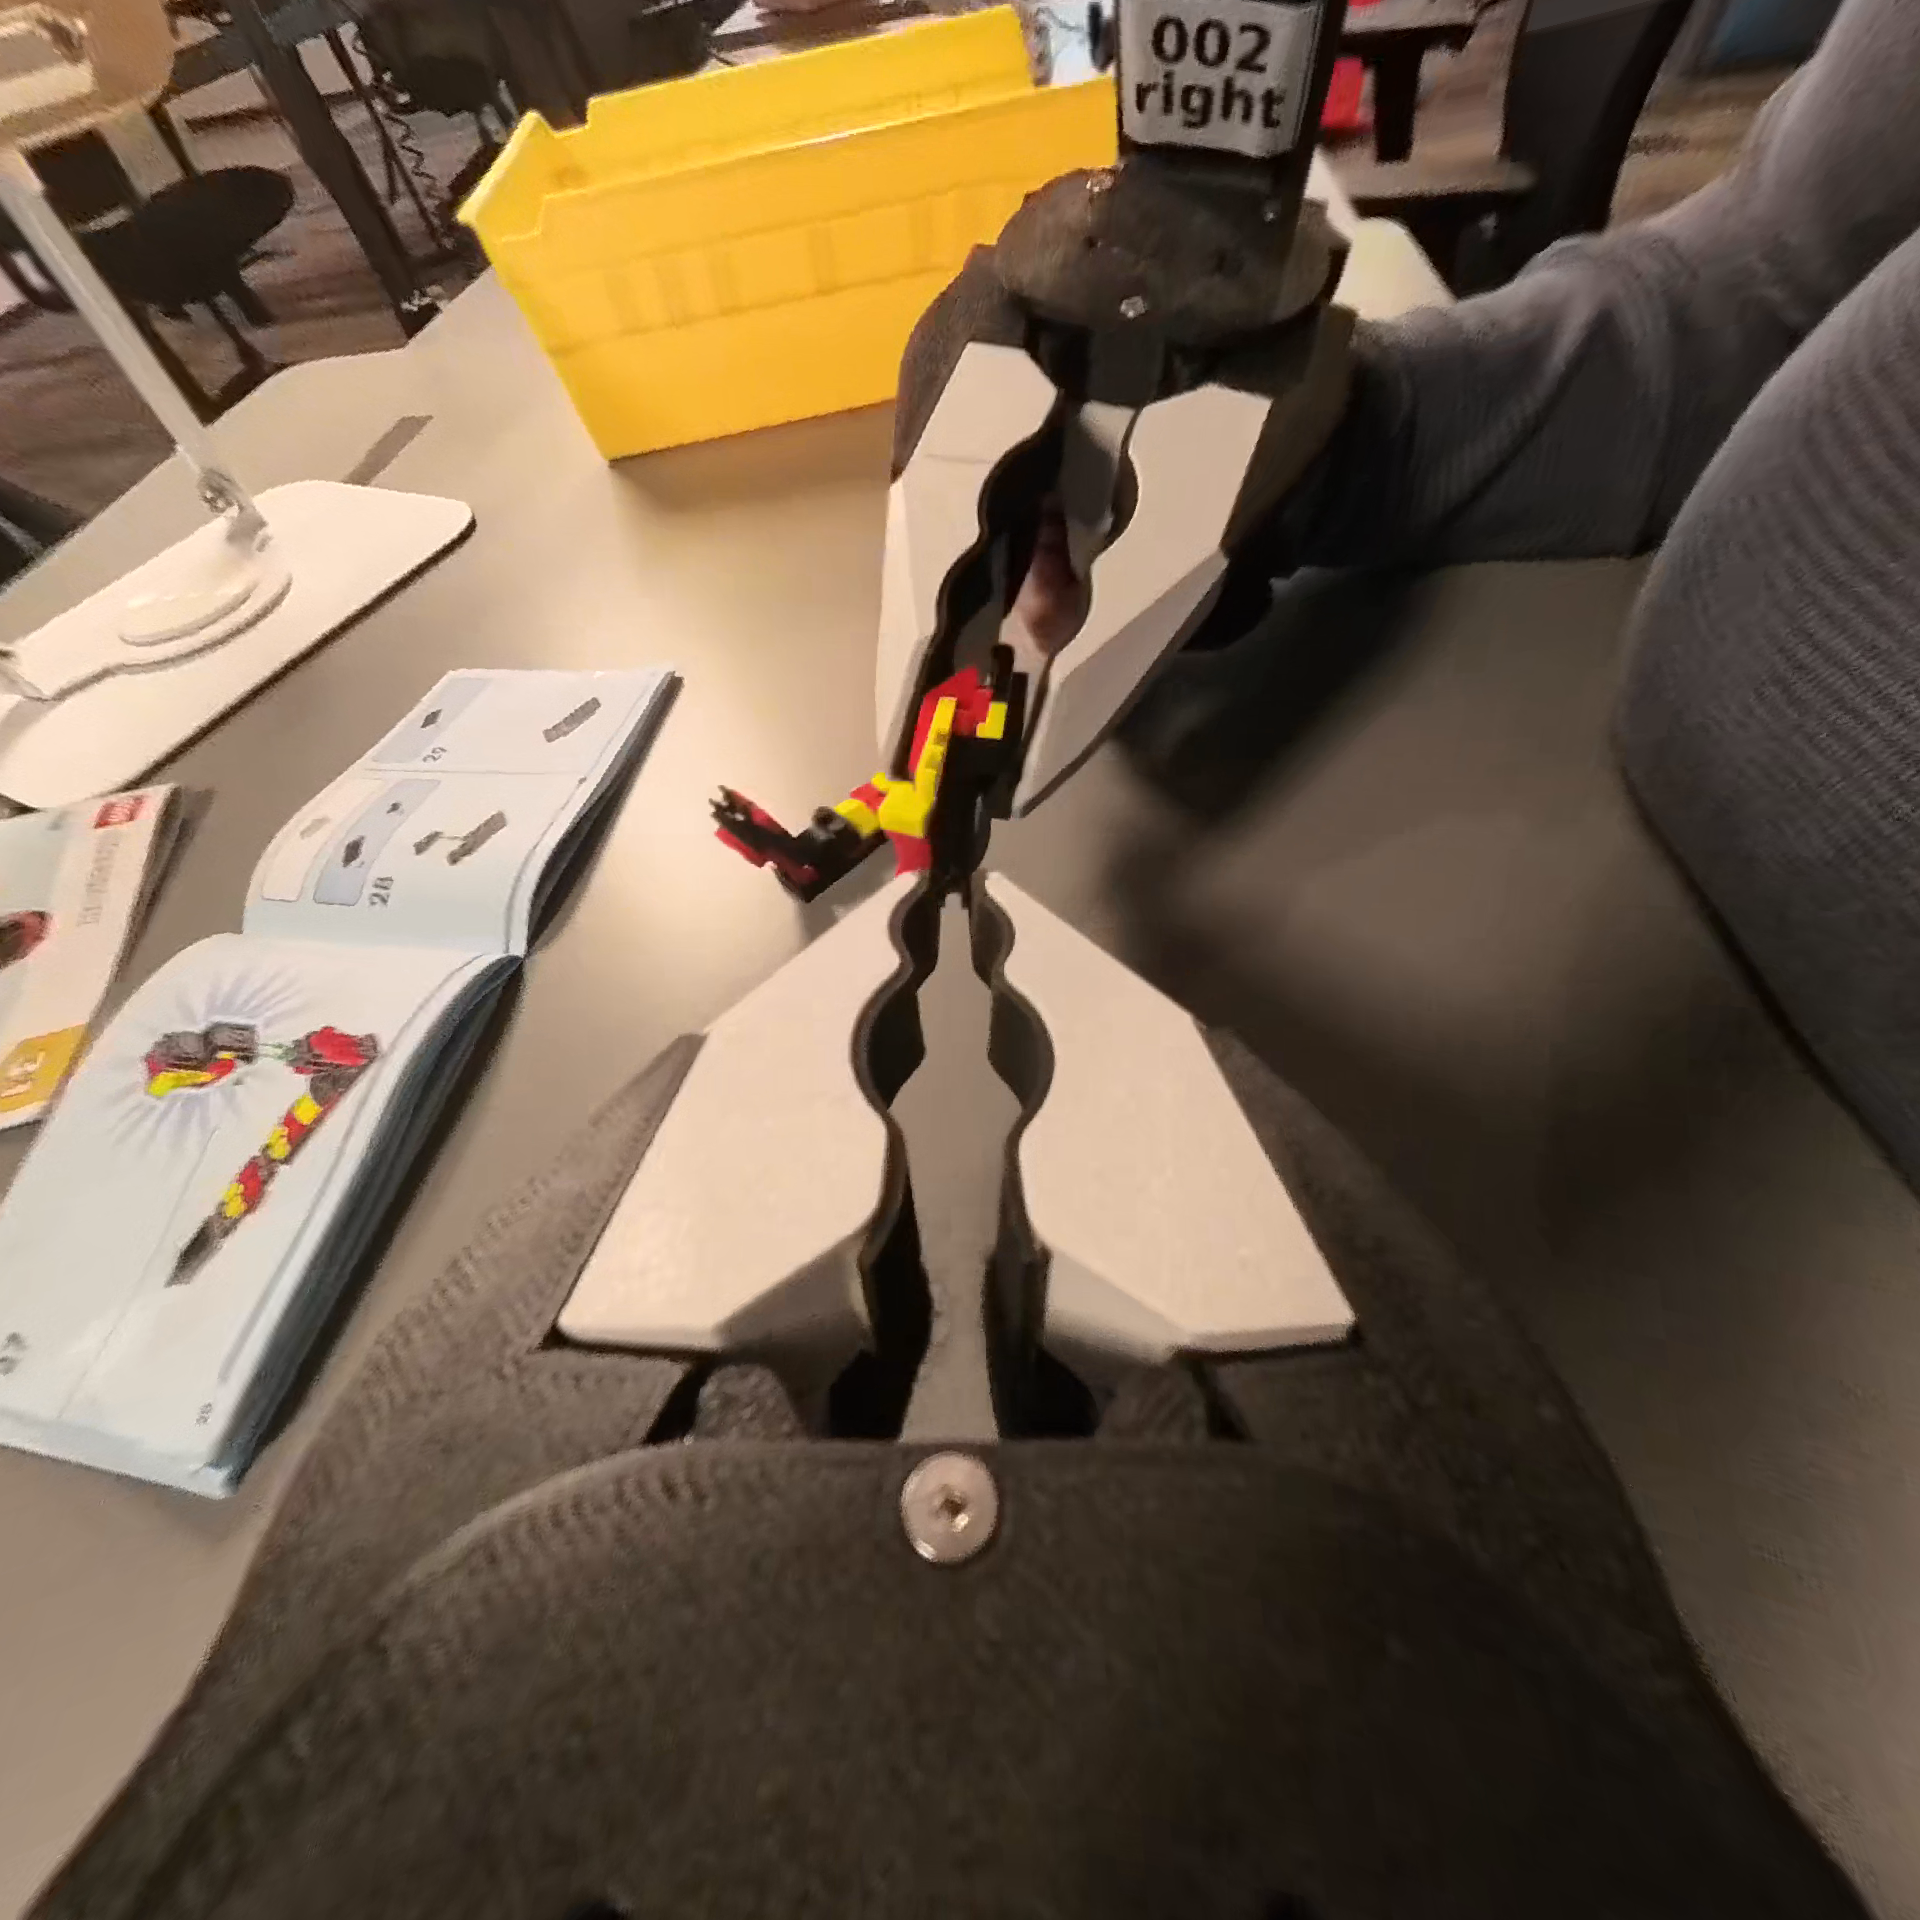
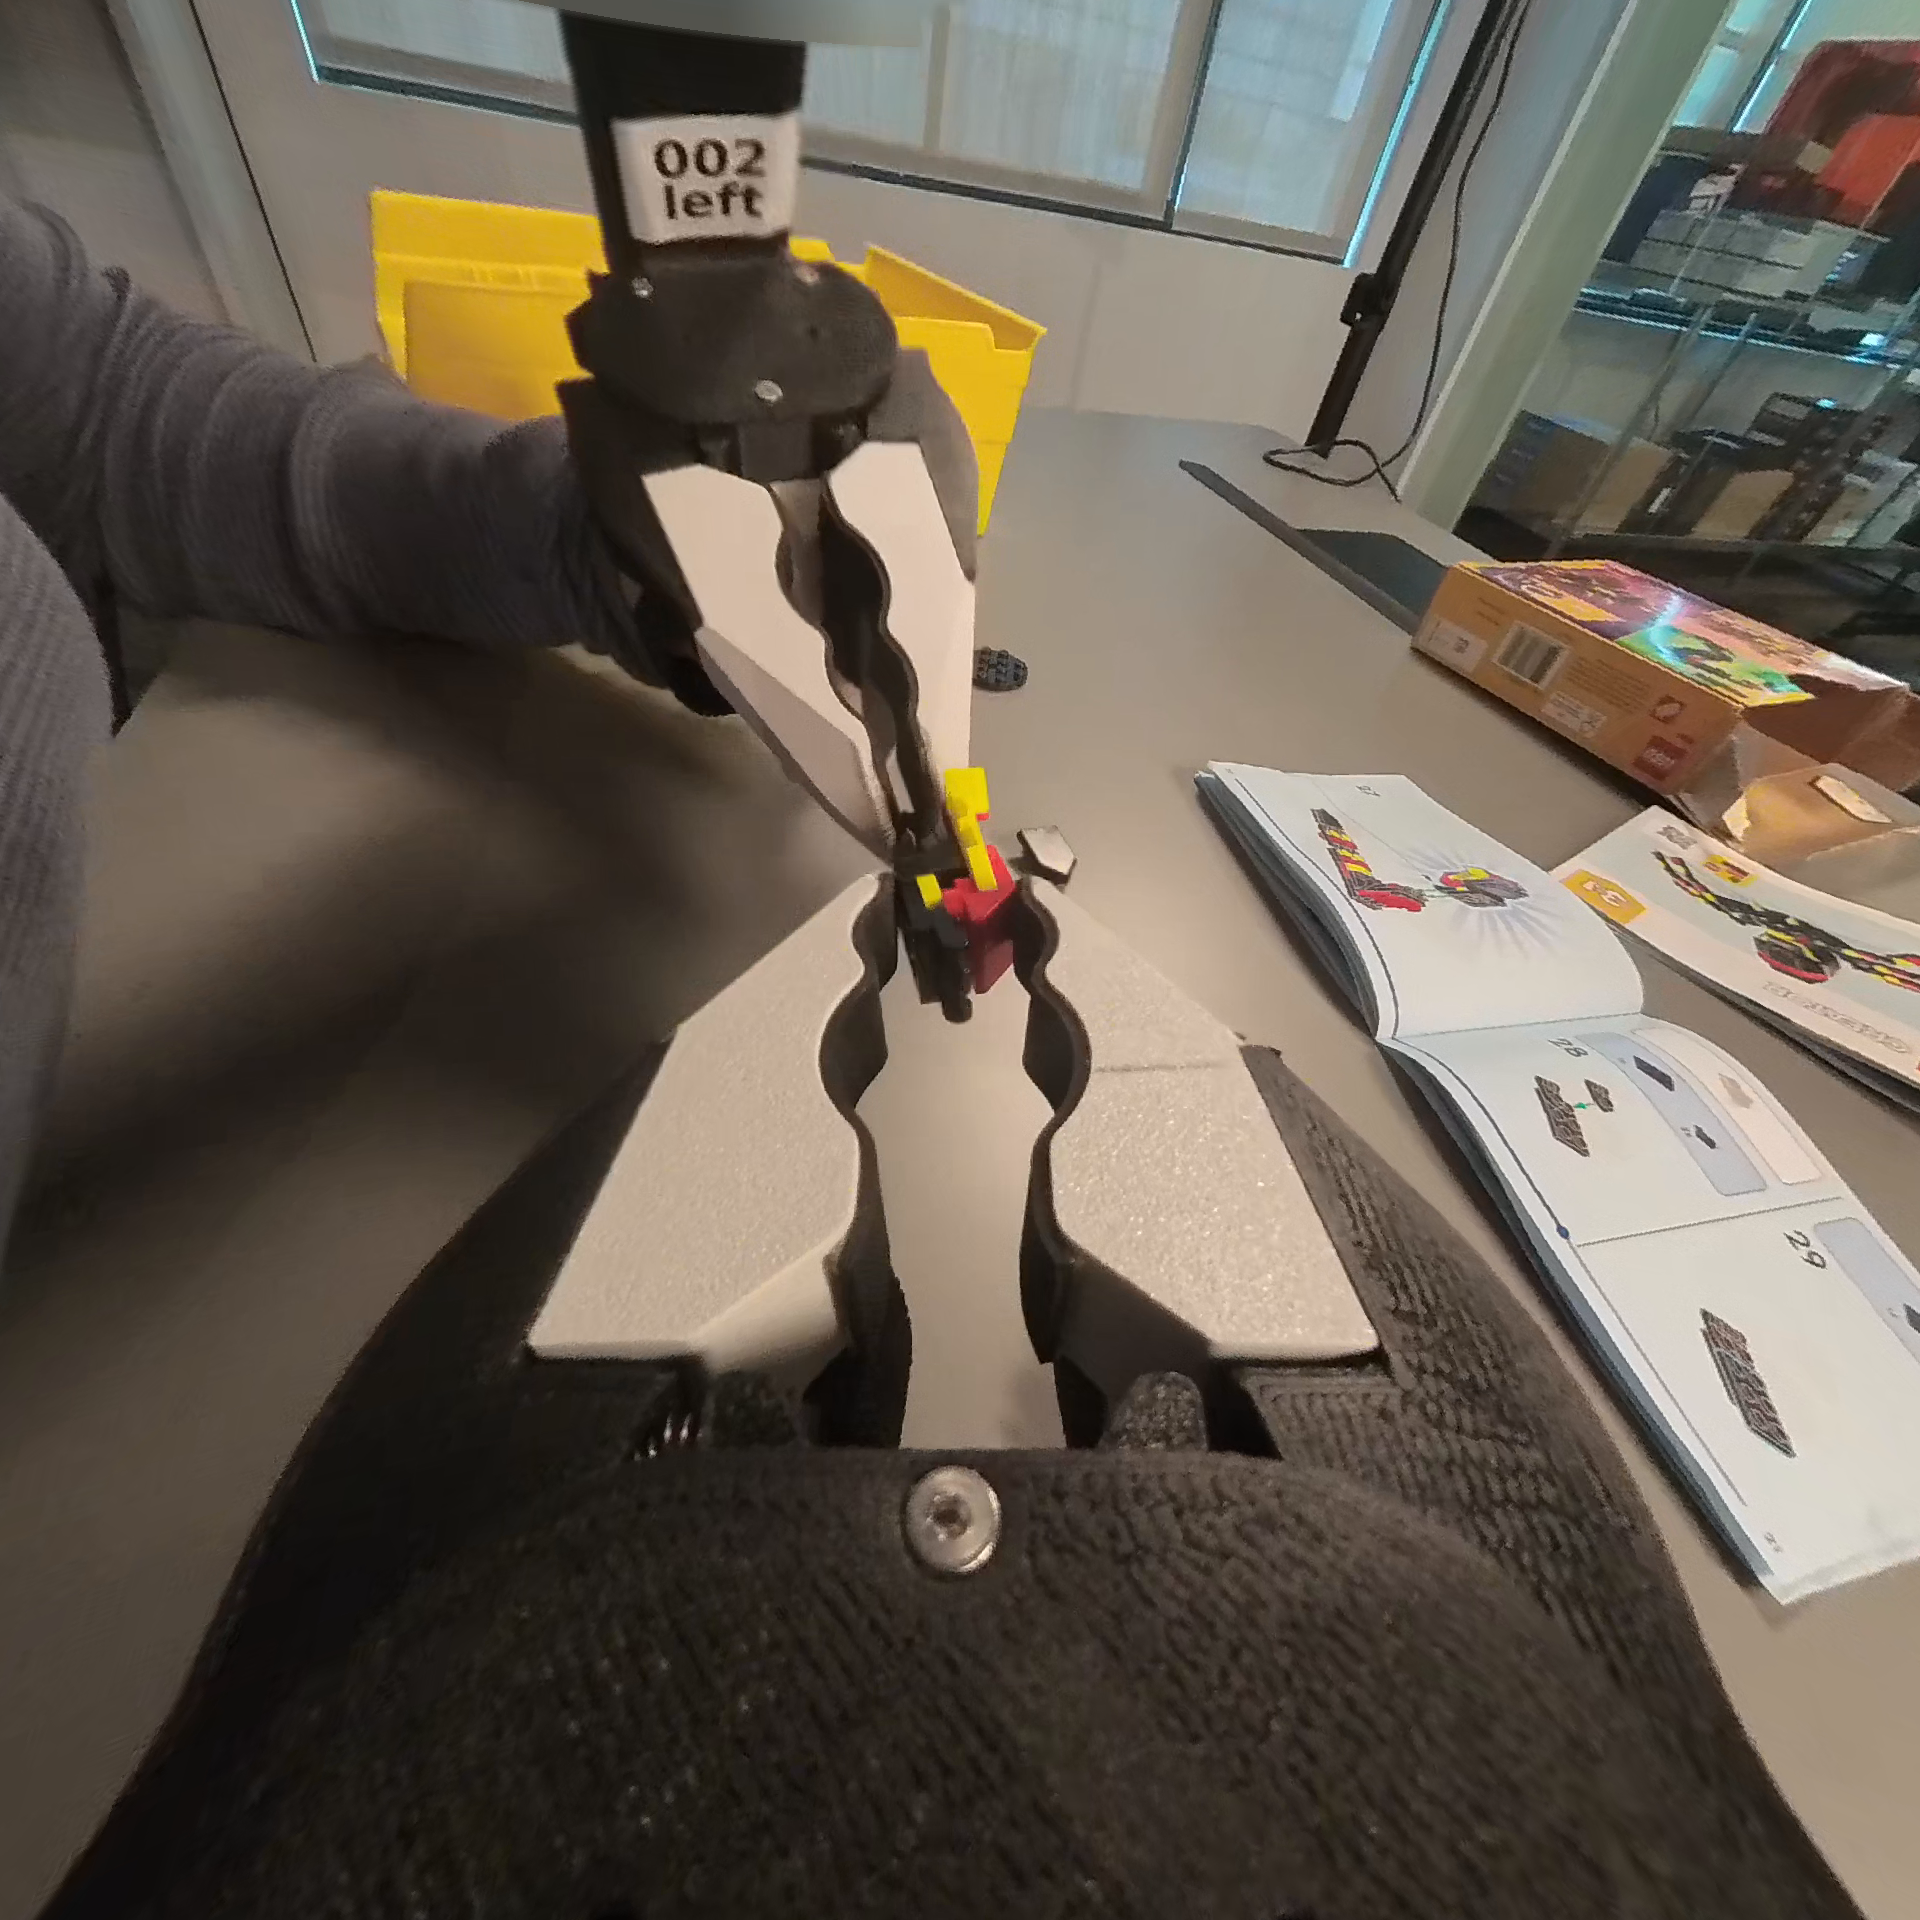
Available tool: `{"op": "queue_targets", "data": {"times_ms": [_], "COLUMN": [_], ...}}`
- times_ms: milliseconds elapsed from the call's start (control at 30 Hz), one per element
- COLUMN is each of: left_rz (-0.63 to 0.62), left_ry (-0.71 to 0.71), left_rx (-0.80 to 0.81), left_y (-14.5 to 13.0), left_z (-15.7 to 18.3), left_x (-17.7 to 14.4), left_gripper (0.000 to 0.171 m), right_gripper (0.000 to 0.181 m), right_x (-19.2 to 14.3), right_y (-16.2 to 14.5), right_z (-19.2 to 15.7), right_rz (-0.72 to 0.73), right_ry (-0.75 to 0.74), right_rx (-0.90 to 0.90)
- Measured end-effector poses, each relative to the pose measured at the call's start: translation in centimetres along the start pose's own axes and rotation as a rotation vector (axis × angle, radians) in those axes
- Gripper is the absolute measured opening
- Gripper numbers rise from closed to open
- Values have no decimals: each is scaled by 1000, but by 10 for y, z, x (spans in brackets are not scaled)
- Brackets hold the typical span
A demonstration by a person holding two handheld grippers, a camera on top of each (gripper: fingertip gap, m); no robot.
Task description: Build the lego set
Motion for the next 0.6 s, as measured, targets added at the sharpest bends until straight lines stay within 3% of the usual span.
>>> {"op": "queue_targets", "data": {"times_ms": [133,533,567,600], "left_rz": [-34,-63,-64,-55], "left_ry": [10,-30,-39,-105], "left_rx": [100,108,102,87], "left_y": [1,-4,-4,-3], "left_z": [2,3,4,10], "left_x": [-3,-8,-9,-9], "left_gripper": [4,4,4,4], "right_gripper": [20,21,22,21], "right_x": [3,8,8,5], "right_y": [-2,-5,-5,-7], "right_z": [-1,-6,-6,5], "right_rz": [-21,-65,-69,-89], "right_ry": [-10,-18,-26,-128], "right_rx": [-21,-86,-91,-110]}}
Point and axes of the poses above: each gripper's, where its closed fingertips meet, x out along the fingers, y out of its top, z = x × y across the jaws, the point moved 6 cm from there along -x, back along the fingers, and after that the axes turned 11 degrees about z, right-handed, at the moved point
